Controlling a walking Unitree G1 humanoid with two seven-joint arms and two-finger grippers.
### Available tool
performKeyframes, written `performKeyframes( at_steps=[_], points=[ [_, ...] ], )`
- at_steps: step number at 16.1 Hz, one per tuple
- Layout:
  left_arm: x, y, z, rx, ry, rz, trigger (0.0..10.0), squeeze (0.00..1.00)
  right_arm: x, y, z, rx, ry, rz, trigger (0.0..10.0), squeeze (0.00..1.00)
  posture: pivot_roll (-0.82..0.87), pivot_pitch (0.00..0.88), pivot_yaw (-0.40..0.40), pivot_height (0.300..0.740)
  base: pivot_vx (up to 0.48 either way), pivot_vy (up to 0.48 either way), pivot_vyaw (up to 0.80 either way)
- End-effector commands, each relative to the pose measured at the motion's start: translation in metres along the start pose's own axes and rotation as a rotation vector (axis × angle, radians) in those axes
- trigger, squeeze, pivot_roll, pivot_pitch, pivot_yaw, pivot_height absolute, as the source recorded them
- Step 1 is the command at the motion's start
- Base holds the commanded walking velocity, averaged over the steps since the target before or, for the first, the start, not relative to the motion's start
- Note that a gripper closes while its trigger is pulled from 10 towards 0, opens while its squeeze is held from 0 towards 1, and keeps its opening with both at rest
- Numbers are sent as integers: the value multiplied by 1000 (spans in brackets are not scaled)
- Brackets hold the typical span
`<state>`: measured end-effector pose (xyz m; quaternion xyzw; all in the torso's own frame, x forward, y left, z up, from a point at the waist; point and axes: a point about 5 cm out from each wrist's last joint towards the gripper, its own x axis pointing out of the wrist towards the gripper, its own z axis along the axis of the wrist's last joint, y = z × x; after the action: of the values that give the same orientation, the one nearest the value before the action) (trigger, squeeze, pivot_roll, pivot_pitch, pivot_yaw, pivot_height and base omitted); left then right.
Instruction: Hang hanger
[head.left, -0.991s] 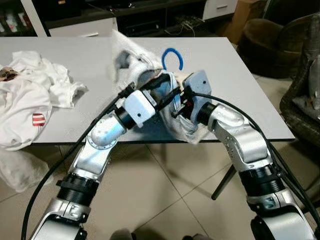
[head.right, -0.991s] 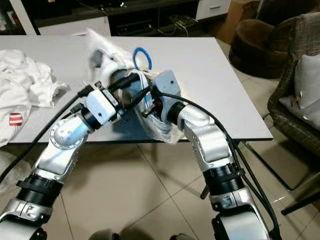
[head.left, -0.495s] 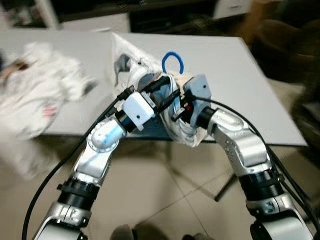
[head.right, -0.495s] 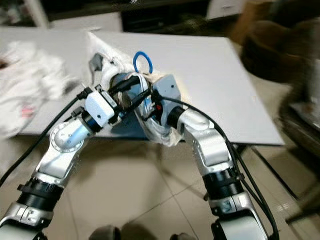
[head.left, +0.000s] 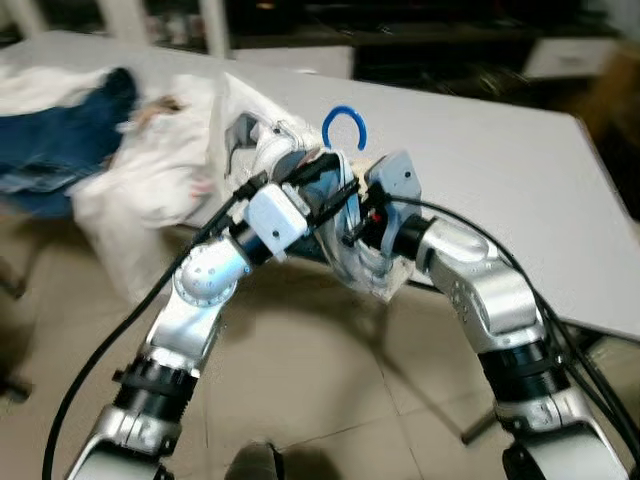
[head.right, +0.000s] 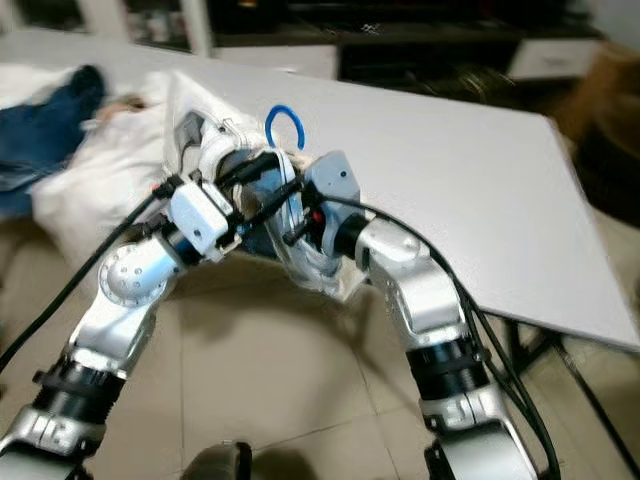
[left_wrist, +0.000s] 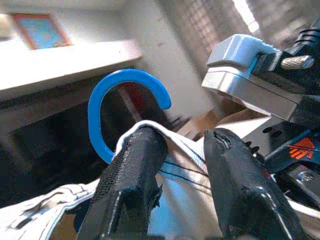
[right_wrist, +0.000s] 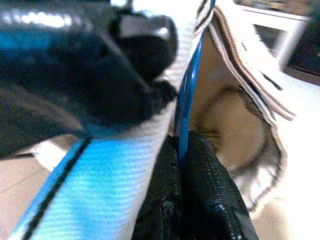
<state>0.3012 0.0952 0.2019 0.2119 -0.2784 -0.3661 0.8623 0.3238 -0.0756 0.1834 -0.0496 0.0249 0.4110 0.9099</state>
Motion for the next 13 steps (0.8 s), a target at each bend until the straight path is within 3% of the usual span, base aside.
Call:
performKeyframes(
  at_steps=[1,13],
  points=[
    [6,9,18,28,-88,34,10000,0,2,8,-2,7,12,52,10000,0,70,0,-6,740,0,0,800],
    [7,7,20,30,-92,26,10000,0,-1,7,-1,-2,19,72,10000,0,68,0,0,740,0,0,800]
  ],
)
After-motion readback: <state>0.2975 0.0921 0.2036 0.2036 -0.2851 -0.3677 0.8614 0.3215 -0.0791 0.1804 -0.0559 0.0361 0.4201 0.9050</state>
